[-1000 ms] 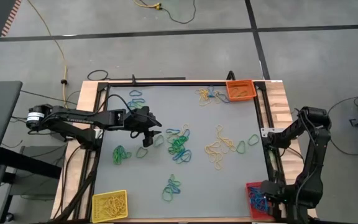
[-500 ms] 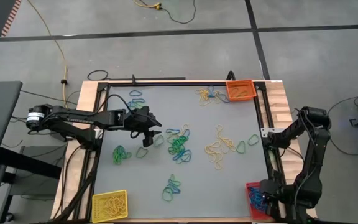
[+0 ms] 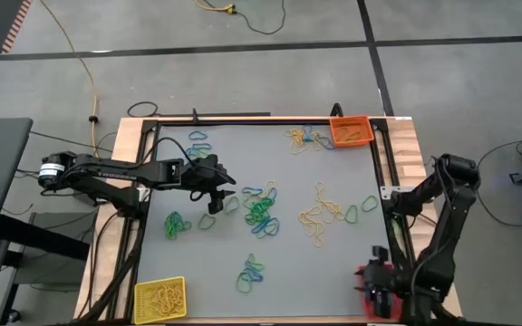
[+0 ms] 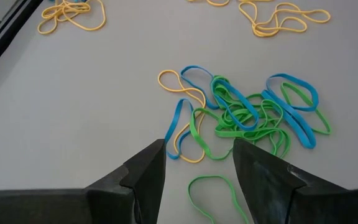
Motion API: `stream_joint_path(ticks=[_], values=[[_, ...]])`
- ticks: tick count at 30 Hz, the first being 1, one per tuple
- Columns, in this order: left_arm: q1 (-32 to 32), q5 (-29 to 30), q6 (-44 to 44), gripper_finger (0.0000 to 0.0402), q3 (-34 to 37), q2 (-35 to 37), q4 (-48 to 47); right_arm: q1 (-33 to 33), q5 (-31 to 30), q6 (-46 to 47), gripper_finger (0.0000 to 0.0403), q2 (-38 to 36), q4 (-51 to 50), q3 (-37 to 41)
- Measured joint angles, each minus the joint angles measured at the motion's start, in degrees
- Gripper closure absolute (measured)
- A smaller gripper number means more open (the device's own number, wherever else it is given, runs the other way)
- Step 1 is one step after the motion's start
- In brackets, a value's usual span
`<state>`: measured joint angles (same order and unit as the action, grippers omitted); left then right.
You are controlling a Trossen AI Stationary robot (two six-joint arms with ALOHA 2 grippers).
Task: Sort rubber bands into baskets
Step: Put the blue rubber band into the red bin
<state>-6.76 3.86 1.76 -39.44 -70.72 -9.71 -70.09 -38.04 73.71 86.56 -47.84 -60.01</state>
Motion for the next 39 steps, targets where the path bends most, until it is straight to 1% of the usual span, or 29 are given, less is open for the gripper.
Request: stream_joint_path(ticks=[4,10,15,19,21,26,29,32,35,39], values=[[0.0,0.0,0.0,0.0223,0.0,0.0,0.0,4.7,-1.6,-12.6,0.0192,0.0,7.7,0.0],[0.0,0.0,0.0,0.0223,0.0,0.0,0.0,11.9,-1.1,-31.7,0.0192,0.0,26.4,4.4],[0.0,0.0,0.0,0.0223,0.0,0.0,0.0,16.6,-0.7,-42.1,0.0192,0.0,39.7,9.2],[0.0,0.0,0.0,0.0223,0.0,0.0,0.0,19.9,3.5,-47.2,0.0192,0.2,51.3,13.4],[0.0,0.0,0.0,0.0223,0.0,0.0,0.0,21.3,5.9,-49.6,0.0192,1.5,57.4,15.0],[0.0,0.0,0.0,0.0223,0.0,0.0,0.0,24.5,11.6,-54.4,0.0192,8.6,68.2,15.7],[0.0,0.0,0.0,0.0223,0.0,0.0,0.0,26.6,13.2,-56.4,0.0192,13.0,74.2,15.7],[0.0,0.0,0.0,0.0223,0.0,0.0,0.0,28.8,13.7,-57.5,0.0197,16.4,79.5,15.7],[0.0,0.0,0.0,0.0223,0.0,0.0,0.0,31.2,16.8,-57.7,0.0203,19.4,83.3,15.5],[0.0,0.0,0.0,0.0223,0.0,0.0,0.0,34.1,20.6,-57.7,0.0212,23.6,83.9,13.3]])
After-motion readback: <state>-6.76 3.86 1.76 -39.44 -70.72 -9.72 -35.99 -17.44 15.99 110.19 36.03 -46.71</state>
